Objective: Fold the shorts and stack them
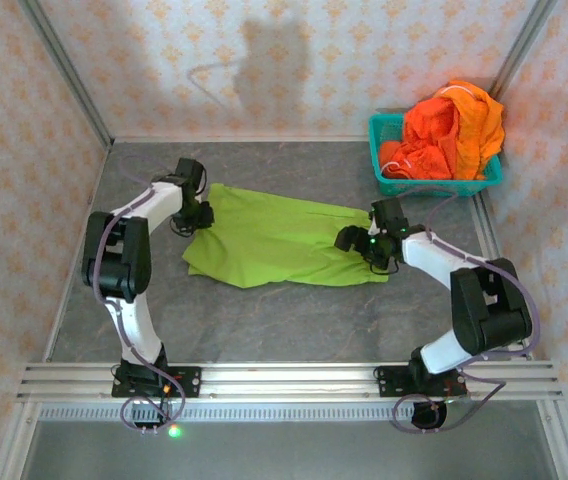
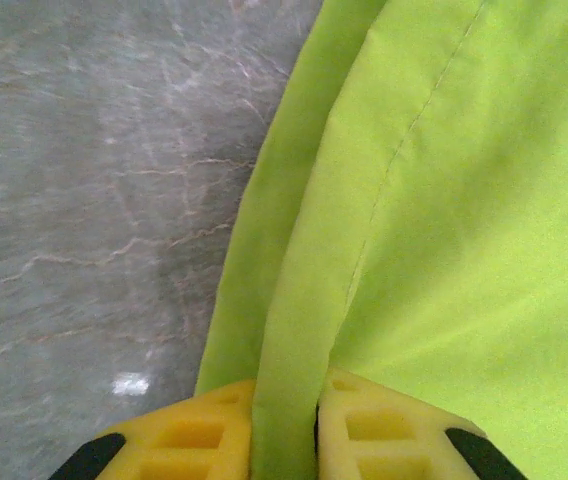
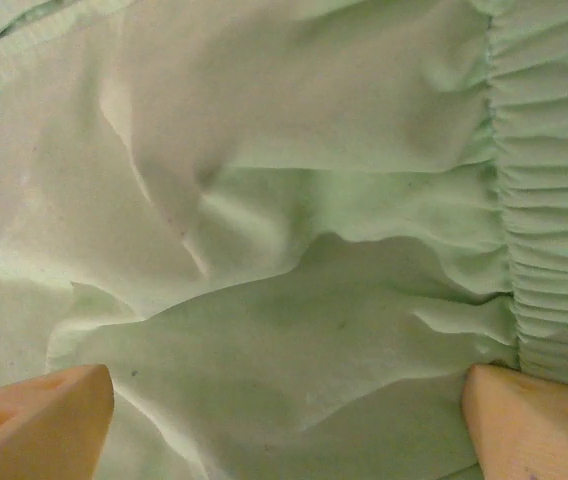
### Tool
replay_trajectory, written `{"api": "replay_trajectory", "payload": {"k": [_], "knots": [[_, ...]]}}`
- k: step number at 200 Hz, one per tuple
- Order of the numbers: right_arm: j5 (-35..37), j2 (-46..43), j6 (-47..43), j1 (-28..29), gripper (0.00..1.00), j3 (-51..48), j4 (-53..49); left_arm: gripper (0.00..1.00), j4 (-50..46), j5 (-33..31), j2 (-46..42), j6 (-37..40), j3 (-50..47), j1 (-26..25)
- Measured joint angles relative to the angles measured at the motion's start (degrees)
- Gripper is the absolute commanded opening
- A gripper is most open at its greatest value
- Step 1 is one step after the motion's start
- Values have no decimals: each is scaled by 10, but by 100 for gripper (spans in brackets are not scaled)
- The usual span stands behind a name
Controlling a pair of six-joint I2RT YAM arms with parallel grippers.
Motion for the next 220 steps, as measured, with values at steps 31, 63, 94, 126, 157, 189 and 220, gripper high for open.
{"api": "replay_trajectory", "payload": {"k": [31,63,94,126,157,189,220], "knots": [[0,5,0,0,91,-1,11,23,-1,-12,-33,-3,-22,9],[0,7,0,0,91,-2,20,34,-1,-15,-41,-9,-57,32],[-1,7,0,0,91,-2,21,57,-4,-15,-65,-10,-81,42],[-13,-5,2,-3,94,-3,20,93,19,16,-169,-37,-135,40],[-27,-47,11,-4,99,2,16,100,57,75,-278,-63,-157,10],[-43,-40,13,-4,99,60,11,100,139,142,-289,-98,-193,-22],[-42,11,18,-4,99,114,15,100,212,173,-241,-139,-264,-42]]}}
